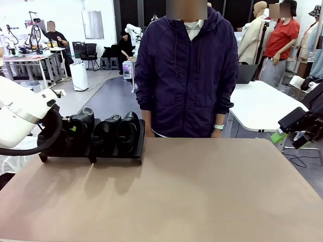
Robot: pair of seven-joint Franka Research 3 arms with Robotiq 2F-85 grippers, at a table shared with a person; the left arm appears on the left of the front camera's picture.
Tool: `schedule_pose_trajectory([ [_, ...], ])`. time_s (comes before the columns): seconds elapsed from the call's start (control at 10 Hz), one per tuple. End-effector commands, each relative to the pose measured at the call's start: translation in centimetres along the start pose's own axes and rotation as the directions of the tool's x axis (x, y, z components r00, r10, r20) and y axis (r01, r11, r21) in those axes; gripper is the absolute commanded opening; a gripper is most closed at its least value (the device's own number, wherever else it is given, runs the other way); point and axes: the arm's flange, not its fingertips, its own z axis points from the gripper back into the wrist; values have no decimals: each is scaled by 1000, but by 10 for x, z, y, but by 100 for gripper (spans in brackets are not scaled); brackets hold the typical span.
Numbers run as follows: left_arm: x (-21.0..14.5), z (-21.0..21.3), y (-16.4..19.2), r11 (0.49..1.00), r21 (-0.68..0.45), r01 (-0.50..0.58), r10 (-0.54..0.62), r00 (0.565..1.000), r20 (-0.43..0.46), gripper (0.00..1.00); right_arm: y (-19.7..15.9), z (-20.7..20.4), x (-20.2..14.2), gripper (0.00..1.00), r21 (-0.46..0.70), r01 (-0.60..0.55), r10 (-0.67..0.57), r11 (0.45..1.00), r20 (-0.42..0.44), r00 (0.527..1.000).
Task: Organize the shoes by placing them on the stand.
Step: Place the Shoe from the middle of the table onto the Shoes Stand.
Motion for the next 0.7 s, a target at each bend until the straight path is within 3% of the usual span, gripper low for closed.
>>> schedule_pose_trajectory([
  [0.0, 1, 4, 1, 1000, -15, 8, -8, 999, 44, 100, 2, 1, 1, 100, 1, 15, -15, 1000, 3, 1000],
  [0.3, 4, 14, -4, 999, -16, 29, -28, 997, 67, 100, 2, 1, 1, 100, 1, 15, -15, 1000, 3, 1000],
  [0.6, 16, 42, -25, 991, -103, 80, -74, 996, 54, 100, 2, 1, 1, 100, 1, 15, -15, 1000, 3, 1000],
])
